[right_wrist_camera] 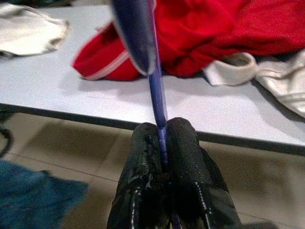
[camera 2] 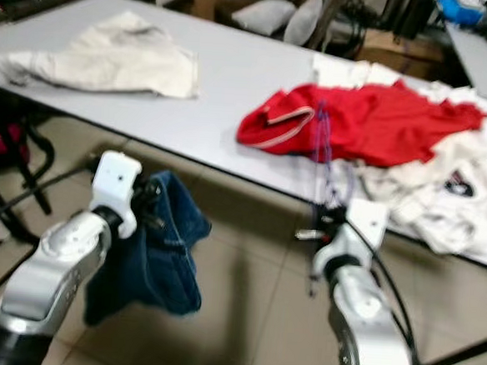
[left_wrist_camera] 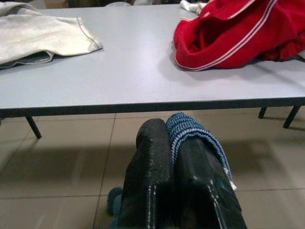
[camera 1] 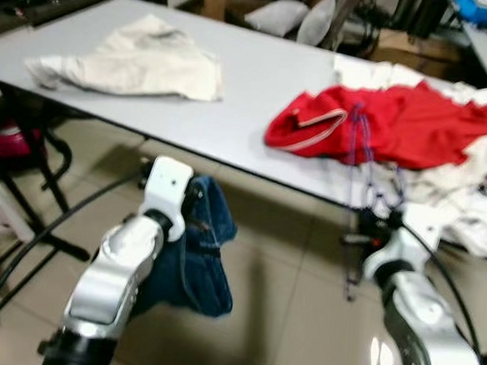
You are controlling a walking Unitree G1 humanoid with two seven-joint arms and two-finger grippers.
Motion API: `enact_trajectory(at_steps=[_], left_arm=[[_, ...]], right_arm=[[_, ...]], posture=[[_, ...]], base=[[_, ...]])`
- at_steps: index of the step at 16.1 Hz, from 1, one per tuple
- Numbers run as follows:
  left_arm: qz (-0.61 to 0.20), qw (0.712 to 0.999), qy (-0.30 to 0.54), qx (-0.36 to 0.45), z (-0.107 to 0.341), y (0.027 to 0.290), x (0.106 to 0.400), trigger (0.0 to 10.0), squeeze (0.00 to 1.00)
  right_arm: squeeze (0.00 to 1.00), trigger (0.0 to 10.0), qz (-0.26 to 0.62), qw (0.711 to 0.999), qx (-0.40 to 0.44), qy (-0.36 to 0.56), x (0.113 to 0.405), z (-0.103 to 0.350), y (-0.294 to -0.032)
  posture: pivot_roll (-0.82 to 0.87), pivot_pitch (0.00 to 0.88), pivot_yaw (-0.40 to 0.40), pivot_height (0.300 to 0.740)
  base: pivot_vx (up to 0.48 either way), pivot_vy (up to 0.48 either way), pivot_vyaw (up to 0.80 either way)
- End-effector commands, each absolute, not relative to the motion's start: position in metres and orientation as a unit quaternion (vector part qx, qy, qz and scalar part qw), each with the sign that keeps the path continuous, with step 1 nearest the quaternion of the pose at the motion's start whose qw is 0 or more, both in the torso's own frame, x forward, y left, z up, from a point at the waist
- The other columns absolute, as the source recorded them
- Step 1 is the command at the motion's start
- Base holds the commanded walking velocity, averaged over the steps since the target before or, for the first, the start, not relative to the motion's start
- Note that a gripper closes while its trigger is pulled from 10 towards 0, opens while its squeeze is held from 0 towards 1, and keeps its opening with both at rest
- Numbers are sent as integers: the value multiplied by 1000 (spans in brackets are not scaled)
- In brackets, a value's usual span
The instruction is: Hang hanger
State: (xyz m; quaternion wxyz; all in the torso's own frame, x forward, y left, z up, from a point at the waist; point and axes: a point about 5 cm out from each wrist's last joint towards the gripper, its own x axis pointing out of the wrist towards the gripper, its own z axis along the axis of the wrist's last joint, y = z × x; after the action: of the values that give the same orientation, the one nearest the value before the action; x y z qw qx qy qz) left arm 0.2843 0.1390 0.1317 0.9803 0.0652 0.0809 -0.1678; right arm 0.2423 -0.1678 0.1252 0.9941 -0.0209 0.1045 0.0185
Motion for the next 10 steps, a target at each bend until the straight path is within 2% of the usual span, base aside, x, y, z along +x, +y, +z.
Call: enact_trajectory(at_steps=[1,6,7,8,10], left_arm=[[-178,981,51,65,144,131,290,10000,0],[-190,978,55,67,139,126,288,10000,0],[-194,978,60,43,139,126,290,10000,0],[-198,978,61,16,140,124,290,10000,0],[-200,977,54,46,143,123,292,10000,0]], right_arm=[[0,10000,17,995,-27,93,244,130,-171],[0,10000,9,995,-30,94,238,127,-173],[0,10000,8,995,-27,92,240,128,-171],[0,10000,9,995,-28,91,241,129,-172],[0,10000,10,996,-33,86,242,132,-175]], posture=[[-20,0,-20,740],[-29,1,-17,740],[-32,0,-16,740],[-32,2,-10,740],[-36,5,-13,740]], base=[[0,-311,-800],[0,-309,-800],[0,0,-800],[0,480,-800],[0,480,-800]])
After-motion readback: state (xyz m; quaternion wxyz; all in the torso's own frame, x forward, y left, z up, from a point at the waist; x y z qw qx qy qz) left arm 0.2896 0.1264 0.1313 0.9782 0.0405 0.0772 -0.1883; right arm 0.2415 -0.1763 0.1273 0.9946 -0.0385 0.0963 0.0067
